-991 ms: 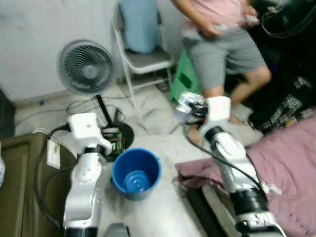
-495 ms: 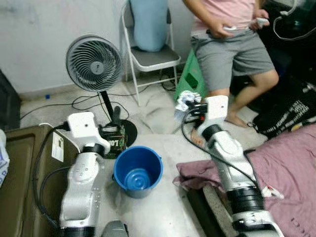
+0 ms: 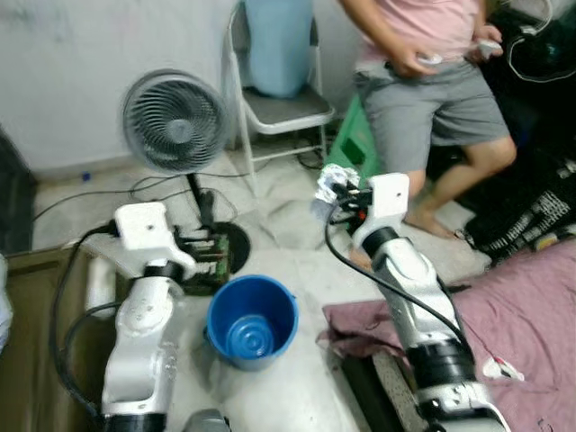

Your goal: Clean up the room

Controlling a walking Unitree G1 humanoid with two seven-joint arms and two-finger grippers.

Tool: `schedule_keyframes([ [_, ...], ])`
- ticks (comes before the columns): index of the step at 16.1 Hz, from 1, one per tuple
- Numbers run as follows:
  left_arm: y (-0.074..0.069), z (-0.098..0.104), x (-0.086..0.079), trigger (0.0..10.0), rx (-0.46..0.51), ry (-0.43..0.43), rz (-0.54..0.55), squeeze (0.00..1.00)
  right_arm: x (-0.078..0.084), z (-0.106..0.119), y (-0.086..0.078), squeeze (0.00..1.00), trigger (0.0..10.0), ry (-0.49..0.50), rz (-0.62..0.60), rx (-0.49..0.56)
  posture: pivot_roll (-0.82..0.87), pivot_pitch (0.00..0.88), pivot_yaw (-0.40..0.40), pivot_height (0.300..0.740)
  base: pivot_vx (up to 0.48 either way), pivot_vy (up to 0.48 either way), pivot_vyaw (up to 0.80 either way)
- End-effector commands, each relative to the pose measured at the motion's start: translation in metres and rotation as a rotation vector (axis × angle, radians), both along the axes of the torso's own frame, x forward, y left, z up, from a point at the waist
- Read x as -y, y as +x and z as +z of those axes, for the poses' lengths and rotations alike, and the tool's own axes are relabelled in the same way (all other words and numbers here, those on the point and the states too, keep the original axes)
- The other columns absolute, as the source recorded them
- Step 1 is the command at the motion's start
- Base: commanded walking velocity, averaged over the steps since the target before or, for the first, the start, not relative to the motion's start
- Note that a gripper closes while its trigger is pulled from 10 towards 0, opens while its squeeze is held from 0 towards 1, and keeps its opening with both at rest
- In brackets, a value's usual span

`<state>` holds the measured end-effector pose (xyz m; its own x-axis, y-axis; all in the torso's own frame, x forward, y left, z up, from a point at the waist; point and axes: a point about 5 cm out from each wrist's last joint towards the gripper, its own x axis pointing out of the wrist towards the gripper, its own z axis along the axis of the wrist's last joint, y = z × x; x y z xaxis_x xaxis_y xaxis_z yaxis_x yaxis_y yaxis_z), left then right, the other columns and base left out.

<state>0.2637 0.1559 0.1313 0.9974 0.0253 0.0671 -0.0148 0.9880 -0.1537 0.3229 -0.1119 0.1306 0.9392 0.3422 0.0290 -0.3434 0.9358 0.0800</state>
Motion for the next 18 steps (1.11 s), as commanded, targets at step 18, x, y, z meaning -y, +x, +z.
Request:
schedule_keyframes([
  [18,0.0042,0.0008,0.0085,10.0,-0.012,-0.008,0.002,0.0,0.0115,-0.003,0.0005,0.0,10.0,-0.021,-0.032,-0.005,0.01,0.0,-0.061,0.74,0.076,0.0,0.56],
])
